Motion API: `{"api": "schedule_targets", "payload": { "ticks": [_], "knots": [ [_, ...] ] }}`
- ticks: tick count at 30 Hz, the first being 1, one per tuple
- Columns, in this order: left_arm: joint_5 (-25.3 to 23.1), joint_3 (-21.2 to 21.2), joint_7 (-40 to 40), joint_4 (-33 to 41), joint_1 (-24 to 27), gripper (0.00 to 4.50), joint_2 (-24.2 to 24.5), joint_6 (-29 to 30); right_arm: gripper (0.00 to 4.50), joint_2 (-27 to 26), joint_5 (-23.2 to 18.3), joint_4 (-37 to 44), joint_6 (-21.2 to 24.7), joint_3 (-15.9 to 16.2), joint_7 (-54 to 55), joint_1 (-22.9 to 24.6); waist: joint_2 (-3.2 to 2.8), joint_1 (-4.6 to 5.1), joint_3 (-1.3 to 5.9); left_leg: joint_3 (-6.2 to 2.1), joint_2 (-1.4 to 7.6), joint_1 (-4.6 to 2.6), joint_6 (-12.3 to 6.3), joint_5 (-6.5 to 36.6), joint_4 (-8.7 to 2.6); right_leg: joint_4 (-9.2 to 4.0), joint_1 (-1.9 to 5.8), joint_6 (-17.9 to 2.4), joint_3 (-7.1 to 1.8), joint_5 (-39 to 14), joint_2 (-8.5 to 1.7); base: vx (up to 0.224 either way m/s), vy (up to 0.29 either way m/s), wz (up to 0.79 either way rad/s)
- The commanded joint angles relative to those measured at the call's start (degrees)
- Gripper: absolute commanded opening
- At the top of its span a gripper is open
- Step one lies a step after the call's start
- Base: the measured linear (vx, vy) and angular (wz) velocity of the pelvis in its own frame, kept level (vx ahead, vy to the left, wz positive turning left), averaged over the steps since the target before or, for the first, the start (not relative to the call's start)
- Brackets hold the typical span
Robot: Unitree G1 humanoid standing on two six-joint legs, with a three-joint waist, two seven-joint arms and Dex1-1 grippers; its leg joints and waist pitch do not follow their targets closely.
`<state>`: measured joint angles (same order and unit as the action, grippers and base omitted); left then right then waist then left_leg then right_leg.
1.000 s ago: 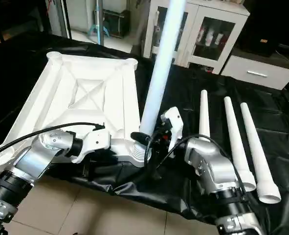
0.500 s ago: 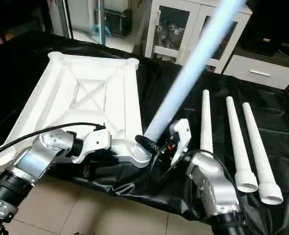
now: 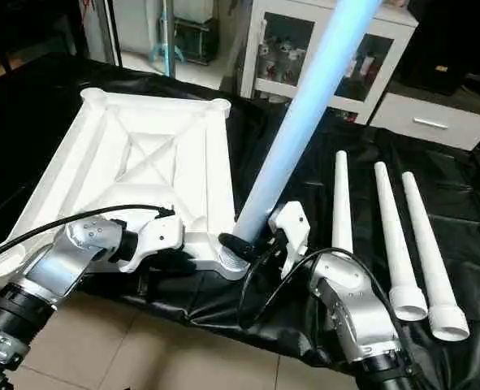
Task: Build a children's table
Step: Insert table leg to table base
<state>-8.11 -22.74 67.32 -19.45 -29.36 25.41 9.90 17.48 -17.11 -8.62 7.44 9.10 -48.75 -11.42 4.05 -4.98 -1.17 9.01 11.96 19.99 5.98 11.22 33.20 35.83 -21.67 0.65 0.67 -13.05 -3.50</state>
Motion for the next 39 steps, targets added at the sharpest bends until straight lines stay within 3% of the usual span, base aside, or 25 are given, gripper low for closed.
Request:
{"api": "schedule_targets", "payload": {
  "ticks": [1,2,3,5,7,9,13,20,29,31,34,35,36,37,39],
  "knots": [
    [-0.4,-1.5,-0.3,-0.9,0.8,0.02,-0.5,-0.1,1.89,1.4,4.5,-5.1,5.3,3.9,-0.8,2.6,-0.79,0.37,1.45,0.31,1.08,-0.22,0.29,14.3,-4.72,-4.73,1.30,-9.6,-1.54,-7.5,-3.09,0.000,0.000,0.00],
    [-0.4,-1.5,-0.3,-0.9,0.8,0.02,-0.5,-0.1,1.89,1.5,4.5,-5.3,5.6,4.0,-0.8,2.5,-0.81,0.34,1.47,0.32,1.10,-0.32,0.35,14.7,-4.71,-4.79,1.22,-9.5,-1.55,-8.1,-3.13,0.000,0.000,0.00],
    [-0.3,-1.5,-0.4,-0.7,0.9,0.02,-0.6,0.0,1.89,1.6,3.3,-6.7,9.4,3.7,-0.6,1.1,-0.72,0.41,1.37,0.21,1.12,-0.25,0.49,15.7,-4.91,-4.89,1.17,-9.3,-1.53,-9.9,-3.13,0.000,0.000,0.00],
    [-0.3,-1.5,-0.4,-0.7,0.9,0.02,-0.6,0.1,1.89,1.6,3.0,-7.0,10.1,3.5,-0.5,0.8,-0.67,0.47,1.38,0.19,1.17,-0.41,0.75,17.4,-4.96,-5.21,0.99,-8.8,-1.59,-12.9,-3.26,0.000,0.000,0.00],
    [-0.2,-1.4,-0.4,-0.8,0.9,0.02,-0.5,0.0,1.89,1.5,3.1,-9.5,11.6,2.9,0.6,-0.6,-0.62,0.43,1.55,0.16,1.21,-0.38,0.90,16.7,-4.95,-5.21,1.03,-8.6,-1.65,-12.5,-3.34,0.000,0.000,0.00],
    [-0.3,-1.4,-0.4,-0.9,0.8,0.02,-0.5,-0.1,1.89,1.3,3.4,-10.4,11.8,2.7,1.1,-1.0,-0.73,0.53,1.55,0.15,1.24,-0.38,1.20,16.4,-5.00,-5.11,0.91,-8.8,-1.57,-11.2,-3.25,0.000,0.000,0.00],
    [-0.2,-1.4,-0.5,-1.0,0.8,0.02,-0.5,-0.1,1.89,1.2,4.9,-11.9,10.5,3.3,1.7,-1.8,-0.71,0.62,1.42,0.04,1.25,-0.49,1.63,19.1,-5.21,-5.43,0.77,-8.4,-1.55,-13.9,-3.30,0.000,0.000,0.00],
    [-0.1,-1.3,-0.5,-1.0,0.8,0.00,-0.4,-0.1,1.88,0.6,3.8,-10.2,11.0,3.4,0.9,-1.4,-0.61,0.73,1.44,-0.07,1.26,-0.36,1.58,19.4,-5.31,-5.53,0.72,-8.1,-1.62,-14.2,-3.30,0.000,0.000,0.00],
    [-0.1,-1.2,-1.0,-0.8,0.9,0.00,-0.2,0.0,1.87,0.8,3.6,-10.4,10.5,3.1,1.3,-0.8,-0.91,0.92,1.35,-0.15,1.33,-0.45,1.89,20.8,-5.61,-5.76,0.59,-8.1,-1.55,-14.3,-3.24,0.000,0.000,0.00],
    [0.4,0.4,-4.0,-1.1,0.9,0.00,-1.5,1.4,1.87,-0.1,4.5,-11.8,8.6,1.5,5.2,-0.7,-1.03,0.92,1.34,-0.10,1.37,-0.53,2.07,21.2,-5.64,-5.84,0.50,-8.1,-1.60,-14.5,-3.29,0.000,0.000,0.00],
    [0.9,2.7,-8.1,-2.0,0.0,0.00,-3.6,3.0,1.87,-1.6,5.3,-14.7,6.3,-1.0,10.4,-2.1,-0.90,1.28,1.05,-0.27,1.20,-0.45,2.59,23.3,-5.82,-6.21,0.36,-7.4,-1.53,-19.3,-3.43,0.000,0.000,0.00],
    [1.0,3.5,-9.9,-2.5,-0.5,0.00,-4.4,3.6,1.87,-2.2,5.6,-16.0,5.4,-2.1,12.5,-2.9,-1.22,1.63,0.99,-0.45,1.08,-0.55,3.01,24.9,-5.84,-6.42,0.16,-6.9,-1.53,-22.3,-3.54,0.000,0.000,0.00],
    [1.2,4.5,-12.0,-3.1,-1.3,0.00,-5.6,4.8,1.87,-3.0,6.2,-17.9,4.1,-3.3,16.1,-4.3,-0.86,1.94,1.13,-0.59,1.05,-0.48,2.88,24.8,-5.76,-6.57,0.35,-6.4,-1.47,-23.6,-3.60,0.000,0.000,0.00],
    [1.2,4.7,-12.5,-3.3,-1.5,0.00,-5.9,5.2,1.87,-3.2,6.4,-18.4,3.8,-3.7,17.0,-4.7,-1.12,2.07,1.02,-0.66,1.05,-0.44,2.96,24.9,-5.87,-6.60,0.22,-6.3,-1.48,-24.0,-3.59,0.000,0.000,0.00],
    [1.3,5.8,-15.5,-4.4,-3.0,0.00,-7.9,7.4,1.87,-4.3,7.4,-21.6,2.1,-5.1,22.3,-7.3,-0.81,2.29,1.47,-0.39,0.91,-0.29,2.40,21.8,-5.52,-6.43,0.43,-6.8,-1.60,-20.9,-3.55,0.000,0.000,0.00]
  ]
}}
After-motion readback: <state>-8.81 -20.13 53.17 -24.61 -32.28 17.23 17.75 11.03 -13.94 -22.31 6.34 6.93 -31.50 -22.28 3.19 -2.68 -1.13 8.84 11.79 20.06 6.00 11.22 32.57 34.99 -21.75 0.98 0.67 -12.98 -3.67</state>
